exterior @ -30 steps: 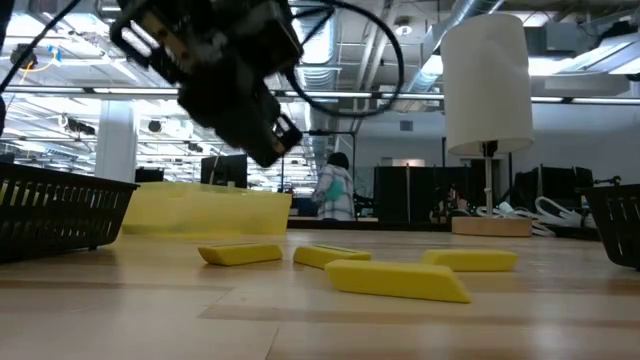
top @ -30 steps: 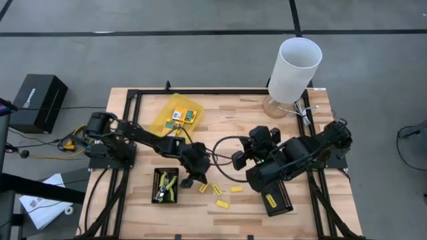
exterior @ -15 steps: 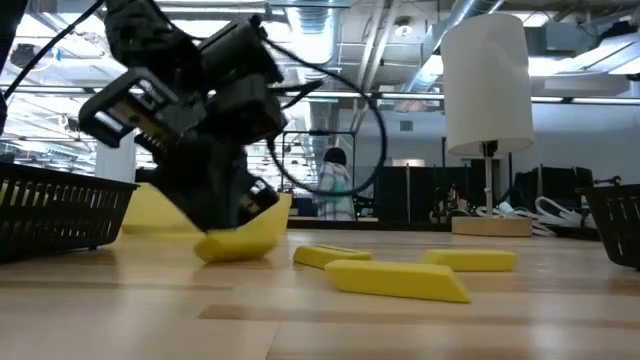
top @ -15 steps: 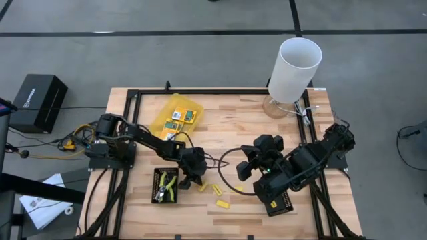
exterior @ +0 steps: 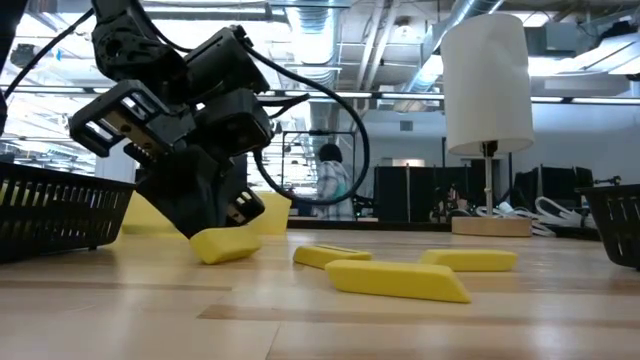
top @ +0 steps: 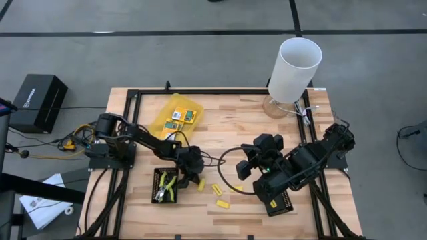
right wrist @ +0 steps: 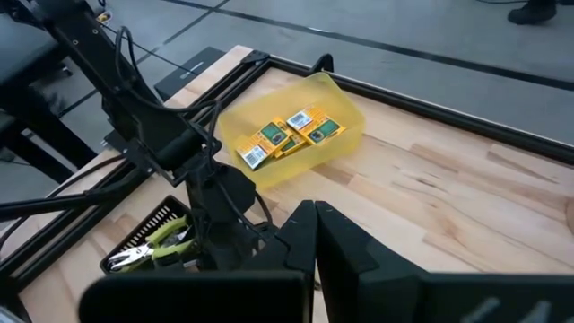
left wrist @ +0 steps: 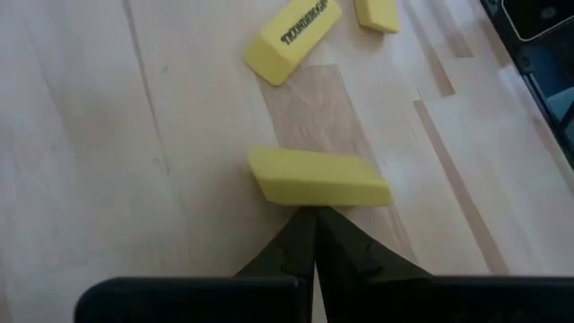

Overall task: Pick & Place School Supplies
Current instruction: Put the yellow eraser into the right black bin

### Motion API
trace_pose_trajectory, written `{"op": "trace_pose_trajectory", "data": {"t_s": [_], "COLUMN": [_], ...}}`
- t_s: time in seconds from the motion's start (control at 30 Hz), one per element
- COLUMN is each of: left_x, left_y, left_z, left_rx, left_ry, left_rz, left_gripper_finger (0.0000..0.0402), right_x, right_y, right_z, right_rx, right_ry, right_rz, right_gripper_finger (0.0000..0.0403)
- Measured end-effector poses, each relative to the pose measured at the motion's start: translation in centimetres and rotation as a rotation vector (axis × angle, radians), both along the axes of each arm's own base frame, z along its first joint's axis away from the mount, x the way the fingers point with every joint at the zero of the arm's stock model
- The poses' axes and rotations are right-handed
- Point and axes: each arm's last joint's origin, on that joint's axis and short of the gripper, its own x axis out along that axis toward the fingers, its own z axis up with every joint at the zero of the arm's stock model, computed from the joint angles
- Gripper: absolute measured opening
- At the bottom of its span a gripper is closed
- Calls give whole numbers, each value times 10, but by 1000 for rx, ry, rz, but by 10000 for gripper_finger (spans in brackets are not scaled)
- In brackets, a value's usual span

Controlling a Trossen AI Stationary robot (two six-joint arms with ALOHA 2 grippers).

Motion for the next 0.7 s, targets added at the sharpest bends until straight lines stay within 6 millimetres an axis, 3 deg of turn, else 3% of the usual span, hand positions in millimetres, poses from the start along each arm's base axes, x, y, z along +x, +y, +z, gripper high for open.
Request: {"op": "trace_pose_trajectory", "data": {"t_s": [0.2, 0.7], "left_x": [1, 3], "left_y": [0, 1], "left_z": [15, 19], "left_rx": [-17, -61], "left_ry": [-55, -68], "left_rz": [15, 29], "left_gripper_finger": [0, 0], "right_x": [0, 2], "right_y": [-1, -4], "right_z": [0, 0], "right_rx": [-1, -20], "right_ry": [0, 6], "right_rz": [-2, -7], "right_gripper_finger": [0, 0]}}
